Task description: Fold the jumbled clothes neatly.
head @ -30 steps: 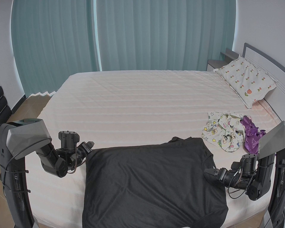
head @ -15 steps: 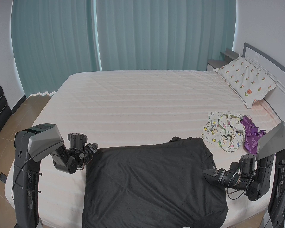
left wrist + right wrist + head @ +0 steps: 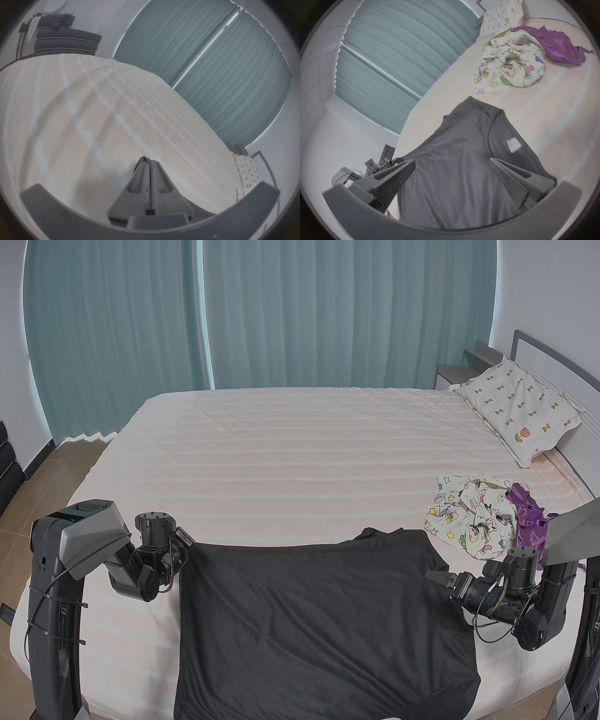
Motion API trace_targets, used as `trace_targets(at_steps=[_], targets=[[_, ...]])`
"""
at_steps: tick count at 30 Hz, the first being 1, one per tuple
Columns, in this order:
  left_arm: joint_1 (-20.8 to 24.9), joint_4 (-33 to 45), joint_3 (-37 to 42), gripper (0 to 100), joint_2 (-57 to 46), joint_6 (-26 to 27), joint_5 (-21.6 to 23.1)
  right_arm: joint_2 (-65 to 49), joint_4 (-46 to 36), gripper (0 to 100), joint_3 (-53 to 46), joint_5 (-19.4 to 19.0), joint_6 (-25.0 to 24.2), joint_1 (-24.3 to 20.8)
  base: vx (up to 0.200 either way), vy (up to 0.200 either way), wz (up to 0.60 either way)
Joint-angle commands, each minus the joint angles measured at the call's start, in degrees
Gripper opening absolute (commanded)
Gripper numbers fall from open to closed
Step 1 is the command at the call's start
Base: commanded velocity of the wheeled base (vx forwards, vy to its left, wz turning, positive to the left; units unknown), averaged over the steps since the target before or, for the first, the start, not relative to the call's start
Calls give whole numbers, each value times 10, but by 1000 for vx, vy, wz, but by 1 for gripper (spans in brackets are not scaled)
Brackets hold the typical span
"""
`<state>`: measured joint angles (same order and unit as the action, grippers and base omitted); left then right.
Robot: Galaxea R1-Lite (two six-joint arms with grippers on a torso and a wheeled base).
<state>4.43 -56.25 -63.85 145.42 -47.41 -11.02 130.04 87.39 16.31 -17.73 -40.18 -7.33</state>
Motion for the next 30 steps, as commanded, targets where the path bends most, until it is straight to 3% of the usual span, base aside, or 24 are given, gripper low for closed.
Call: trace_targets(at_steps=[1, 8, 11, 13, 18, 30], targets=[[-6, -17, 2, 0, 1, -12, -2, -12, -78, 100, 123, 14, 1, -1, 0, 0, 0], [-6, -16, 1, 0, 13, -15, 3, 20, -356, 100, 374, 19, 19, 15, 0, 0, 0], [-5, -17, 4, 0, 13, -15, 3, 38, -405, 100, 426, 21, 35, 23, 0, 0, 0], [-4, -17, 3, 0, 15, -15, 3, 84, -463, 100, 509, 50, 94, 43, 0, 0, 0], [-3, -17, 3, 0, 16, -15, 3, 144, -495, 100, 576, 68, 146, 59, 0, 0, 0], [-3, -17, 12, 0, 15, -15, 2, 239, -496, 100, 694, 61, 147, 48, 0, 0, 0]])
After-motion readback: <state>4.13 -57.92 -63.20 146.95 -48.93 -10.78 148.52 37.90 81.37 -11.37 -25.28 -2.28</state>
